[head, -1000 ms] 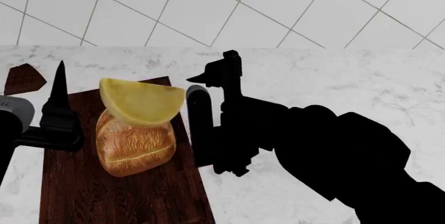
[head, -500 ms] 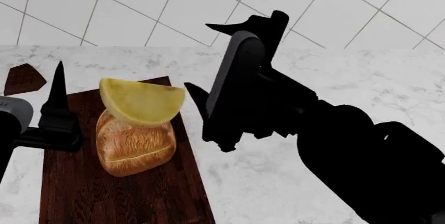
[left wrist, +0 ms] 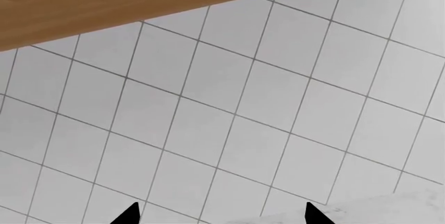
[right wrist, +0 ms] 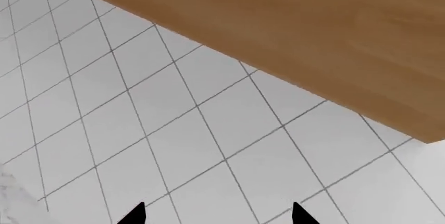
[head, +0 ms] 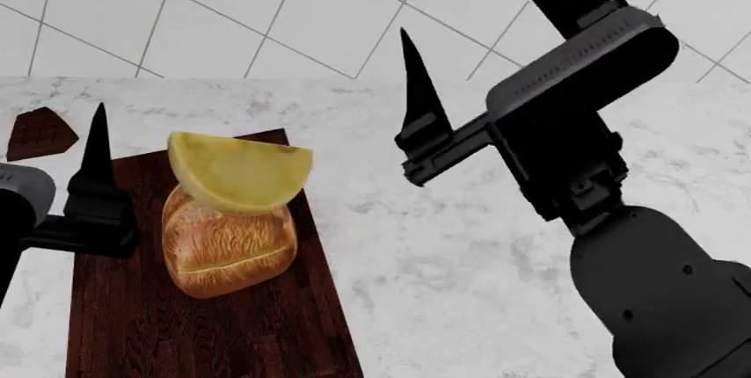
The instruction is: Pick up the wedge of cheese and place it on the slice of bread to prepare a simple cheese on bread dish.
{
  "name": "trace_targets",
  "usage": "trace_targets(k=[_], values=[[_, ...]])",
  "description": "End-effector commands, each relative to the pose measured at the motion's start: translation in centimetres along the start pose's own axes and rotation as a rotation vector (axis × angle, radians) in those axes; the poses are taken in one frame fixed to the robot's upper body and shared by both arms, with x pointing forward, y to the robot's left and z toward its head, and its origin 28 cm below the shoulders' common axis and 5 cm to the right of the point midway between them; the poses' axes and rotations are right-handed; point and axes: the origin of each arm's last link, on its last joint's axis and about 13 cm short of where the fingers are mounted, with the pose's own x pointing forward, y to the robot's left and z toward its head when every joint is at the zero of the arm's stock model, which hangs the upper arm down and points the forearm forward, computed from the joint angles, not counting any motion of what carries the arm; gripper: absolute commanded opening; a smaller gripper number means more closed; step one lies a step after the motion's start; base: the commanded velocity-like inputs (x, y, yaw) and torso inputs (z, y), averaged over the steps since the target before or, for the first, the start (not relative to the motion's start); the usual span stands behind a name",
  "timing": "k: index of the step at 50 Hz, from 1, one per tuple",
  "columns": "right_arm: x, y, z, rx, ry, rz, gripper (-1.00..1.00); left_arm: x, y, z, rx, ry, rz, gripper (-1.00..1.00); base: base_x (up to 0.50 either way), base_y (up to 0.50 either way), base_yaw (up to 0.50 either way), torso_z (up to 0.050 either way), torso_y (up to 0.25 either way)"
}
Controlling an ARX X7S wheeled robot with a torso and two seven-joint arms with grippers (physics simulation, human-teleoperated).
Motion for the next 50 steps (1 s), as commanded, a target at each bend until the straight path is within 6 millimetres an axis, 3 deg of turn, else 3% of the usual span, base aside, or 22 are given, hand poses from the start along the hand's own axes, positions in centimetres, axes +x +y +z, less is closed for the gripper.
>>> trace_targets(k=[1,23,30,35,50], values=[[-0.2,-1.2,0.9,0.093,-0.018,-0.179,1.0,0.0,0.0,0.0,-0.003,0.002,0.009,1.0,0.0,0.0,0.0,0.0,0.0],[-0.3,-1.3,0.9,0.124,0.015,-0.2,1.0,0.0,0.1,-0.1,-0.005,0.003,0.01,1.0,0.0,0.0,0.0,0.0,0.0],[-0.9,-1.1,1.1,0.347,0.014,-0.394,1.0,-0.2,0.6,0.4,-0.022,-0.004,0.016,1.0,0.0,0.0,0.0,0.0,0.0],[-1.4,-1.1,2.0,0.4,0.021,-0.423,1.0,-0.4,0.7,0.7,-0.023,-0.006,0.016,1.0,0.0,0.0,0.0,0.0,0.0],[-3.6,-1.0,4.3,0.339,0.062,-0.406,1.0,-1.3,1.9,5.0,-0.038,-0.066,0.028,1.0,0.0,0.0,0.0,0.0,0.0]])
